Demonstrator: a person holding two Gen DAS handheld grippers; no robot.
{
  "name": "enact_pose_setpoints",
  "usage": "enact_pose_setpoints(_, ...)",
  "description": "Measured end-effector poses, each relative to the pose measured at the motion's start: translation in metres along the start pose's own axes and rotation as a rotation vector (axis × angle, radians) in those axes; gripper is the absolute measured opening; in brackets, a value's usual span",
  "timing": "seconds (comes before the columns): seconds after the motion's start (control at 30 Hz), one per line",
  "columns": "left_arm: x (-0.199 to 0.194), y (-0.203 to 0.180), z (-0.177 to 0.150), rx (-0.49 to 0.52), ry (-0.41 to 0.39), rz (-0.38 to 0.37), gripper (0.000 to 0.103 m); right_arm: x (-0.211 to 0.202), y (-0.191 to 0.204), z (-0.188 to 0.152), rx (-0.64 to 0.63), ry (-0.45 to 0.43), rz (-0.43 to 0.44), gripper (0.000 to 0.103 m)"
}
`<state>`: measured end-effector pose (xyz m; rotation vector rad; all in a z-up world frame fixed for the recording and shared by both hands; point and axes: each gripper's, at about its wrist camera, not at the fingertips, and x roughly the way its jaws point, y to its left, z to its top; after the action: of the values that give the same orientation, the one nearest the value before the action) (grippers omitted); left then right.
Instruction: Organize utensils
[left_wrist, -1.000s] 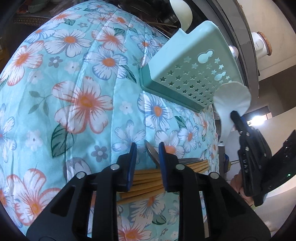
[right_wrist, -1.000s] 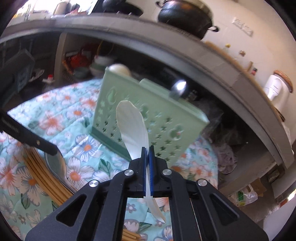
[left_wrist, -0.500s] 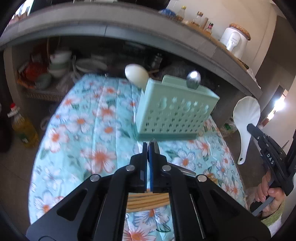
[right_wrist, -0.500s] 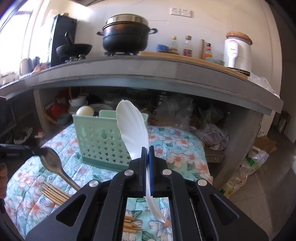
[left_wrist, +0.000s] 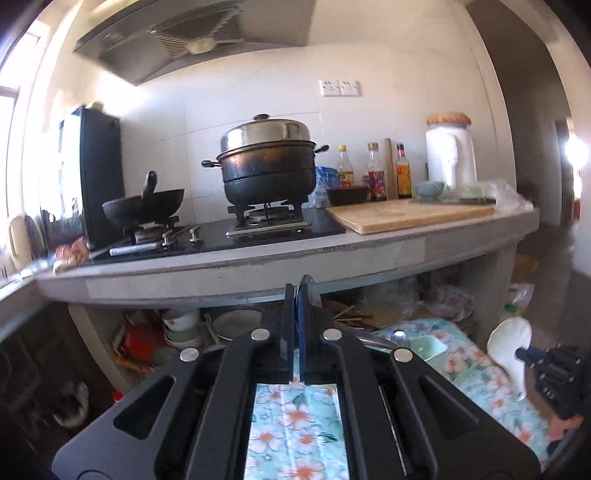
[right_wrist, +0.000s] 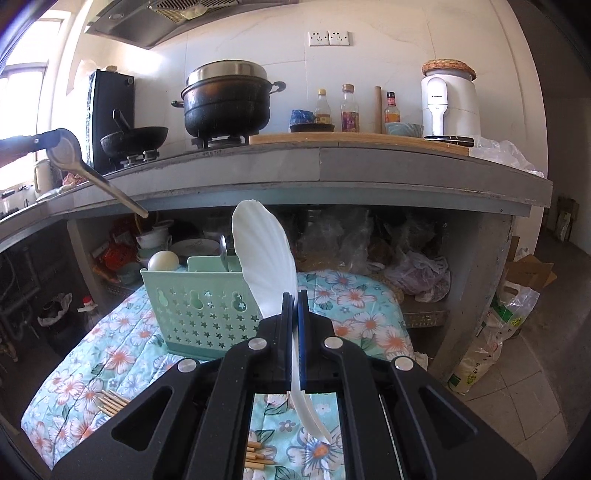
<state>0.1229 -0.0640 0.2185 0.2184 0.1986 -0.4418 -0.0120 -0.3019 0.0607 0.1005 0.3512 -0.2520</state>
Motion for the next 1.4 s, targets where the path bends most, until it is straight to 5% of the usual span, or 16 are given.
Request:
enact_pose_setpoints(0.23, 0.051, -0.024, -0.01, 0.135, 0.154, 0.027, 0.0, 0.001, -0.007, 0.0, 0.01, 0.003, 0.005, 0.003)
enact_pose_setpoints(0.43, 0.085, -0.034, -0.029, 0.156, 0.254, -0.006, 0.001, 0.002, -0.01, -0.001, 0.009, 0.009, 0.008, 0.003)
enact_pose_setpoints(0.57, 0.101, -0.029, -0.039, 0.028, 0.311, -0.147, 0.005, 0.003, -0.012, -0.001, 0.021, 0.011, 0.02, 0.003)
enact_pose_setpoints(0.67, 0.11, -0.024, -0.05, -0.082, 0.347, -0.23, 0.022, 0.003, -0.015, 0.001, 0.04, 0.016, 0.039, 0.003)
enact_pose_setpoints(1.07, 0.135, -0.022, -0.089, -0.231, 0.383, -0.281, 0.025, 0.011, -0.03, 0.047, 0.202, -0.064, 0.222, 0.003)
enact_pose_setpoints(1.4, 0.124, -0.01, -0.098, -0.256, 0.331, -0.262, 0.027, 0.086, -0.032, 0.103, 0.386, -0.127, 0.399, 0.003)
